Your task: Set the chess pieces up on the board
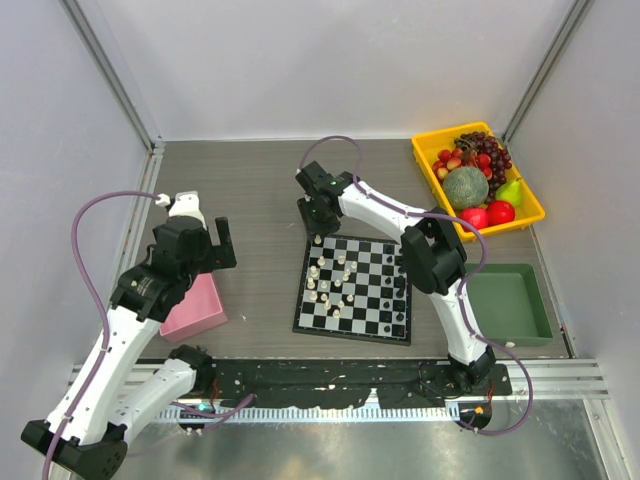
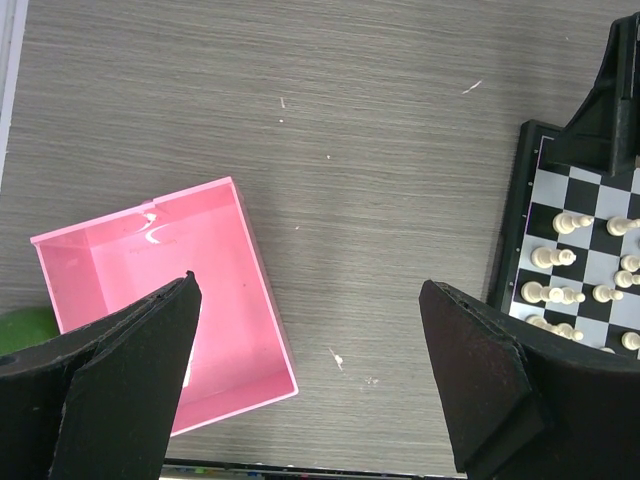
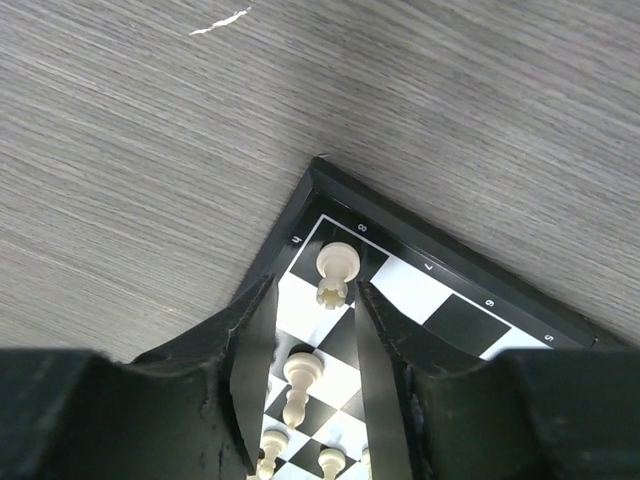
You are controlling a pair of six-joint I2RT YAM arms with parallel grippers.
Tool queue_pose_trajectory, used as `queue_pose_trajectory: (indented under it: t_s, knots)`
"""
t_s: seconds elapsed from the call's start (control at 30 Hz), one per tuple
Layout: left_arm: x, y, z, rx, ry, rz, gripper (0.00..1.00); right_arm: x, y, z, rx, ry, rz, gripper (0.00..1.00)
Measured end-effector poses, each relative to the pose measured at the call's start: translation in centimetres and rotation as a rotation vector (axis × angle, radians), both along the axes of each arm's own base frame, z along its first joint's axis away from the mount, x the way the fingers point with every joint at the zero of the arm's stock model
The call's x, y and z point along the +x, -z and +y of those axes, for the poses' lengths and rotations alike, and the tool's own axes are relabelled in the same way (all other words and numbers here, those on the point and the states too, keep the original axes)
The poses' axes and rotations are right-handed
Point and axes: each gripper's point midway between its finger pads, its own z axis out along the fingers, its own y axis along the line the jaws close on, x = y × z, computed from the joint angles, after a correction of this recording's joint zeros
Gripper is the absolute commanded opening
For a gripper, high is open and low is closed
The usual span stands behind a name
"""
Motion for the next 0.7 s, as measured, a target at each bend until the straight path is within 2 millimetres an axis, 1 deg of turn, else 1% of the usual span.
queue_pose_trajectory:
  t_s: [0.13,0.2,0.33,0.43,0.5,0.57,0.7]
  knots:
    - [-0.1,0.2,0.0,-0.001,-0.004,0.011,1.00,0.0,-0.3,0.1,0.006,-0.002,-0.002,0.47]
    - [-0.2,0.4,0.1,0.002,-0.005,0.018,1.00,0.0,-0.9,0.0,0.010,0.000,-0.013,0.47]
    - [-0.2,0.5,0.2,0.003,-0.009,0.024,1.00,0.1,-3.3,-0.4,0.028,0.012,-0.056,0.47]
    - [-0.2,0.5,0.2,0.002,-0.012,0.026,1.00,-0.6,-5.4,-1.1,0.051,0.020,-0.089,0.47]
    - [-0.2,0.5,0.2,0.002,-0.012,0.026,1.00,-1.3,-6.3,-1.7,0.061,0.025,-0.096,0.47]
    - [-0.2,0.5,0.2,0.002,-0.012,0.026,1.00,-1.8,-6.5,-2.0,0.068,0.029,-0.096,0.47]
    - [-0.2,0.6,0.1,0.003,-0.012,0.032,1.00,-3.0,-5.0,-2.4,0.052,0.031,-0.065,0.44]
